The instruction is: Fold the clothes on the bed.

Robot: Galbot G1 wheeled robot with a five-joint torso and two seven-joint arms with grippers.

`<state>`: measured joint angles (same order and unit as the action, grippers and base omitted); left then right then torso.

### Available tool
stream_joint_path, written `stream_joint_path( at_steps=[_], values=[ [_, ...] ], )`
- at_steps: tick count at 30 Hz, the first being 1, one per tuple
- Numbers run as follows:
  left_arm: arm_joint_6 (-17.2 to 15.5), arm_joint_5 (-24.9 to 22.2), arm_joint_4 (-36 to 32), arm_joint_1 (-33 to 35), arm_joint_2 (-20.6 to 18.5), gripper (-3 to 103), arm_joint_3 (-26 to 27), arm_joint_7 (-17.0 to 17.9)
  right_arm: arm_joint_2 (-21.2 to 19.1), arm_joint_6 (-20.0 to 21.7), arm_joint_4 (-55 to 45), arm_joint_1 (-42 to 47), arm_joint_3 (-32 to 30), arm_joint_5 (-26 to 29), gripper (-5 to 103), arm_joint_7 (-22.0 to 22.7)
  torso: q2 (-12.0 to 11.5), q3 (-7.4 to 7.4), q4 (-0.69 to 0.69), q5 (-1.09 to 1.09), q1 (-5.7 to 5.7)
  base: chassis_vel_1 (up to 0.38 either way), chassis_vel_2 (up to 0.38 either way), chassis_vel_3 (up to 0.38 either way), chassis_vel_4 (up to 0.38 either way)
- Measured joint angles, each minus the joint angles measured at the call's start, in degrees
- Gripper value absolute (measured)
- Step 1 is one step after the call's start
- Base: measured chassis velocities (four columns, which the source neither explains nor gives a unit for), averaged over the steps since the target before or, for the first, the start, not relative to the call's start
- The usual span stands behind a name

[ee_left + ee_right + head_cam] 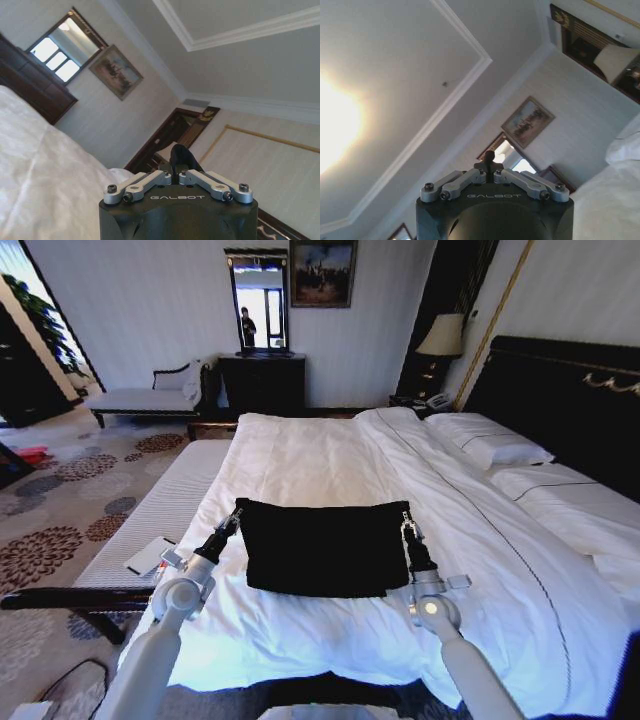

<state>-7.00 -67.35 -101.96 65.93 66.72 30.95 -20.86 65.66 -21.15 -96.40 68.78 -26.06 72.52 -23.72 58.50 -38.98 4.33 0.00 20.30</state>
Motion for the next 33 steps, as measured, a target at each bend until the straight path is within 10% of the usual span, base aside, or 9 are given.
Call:
stream_joint_path(
  at_steps=[20, 33],
  values=[
    [0.55, 1.62, 22.47, -15.08, 1.6, 1, -5.36, 4.19, 1.11, 0.31, 31.5, -28.56, 19.46, -6.88, 1, 14.75, -0.02, -0.02, -0.03, 0.0, 0.02, 0.0, 0.0, 0.0, 0.0],
    [3.93, 3.6, 18.62, -7.09, -7.29, 1, -7.63, 0.79, -5.72, 2.42, 16.87, -17.19, 17.15, -5.17, 1, 21.37, 0.0, 0.01, 0.0, -0.01, -0.01, 0.0, 0.0, 0.0, 0.0]
  ],
)
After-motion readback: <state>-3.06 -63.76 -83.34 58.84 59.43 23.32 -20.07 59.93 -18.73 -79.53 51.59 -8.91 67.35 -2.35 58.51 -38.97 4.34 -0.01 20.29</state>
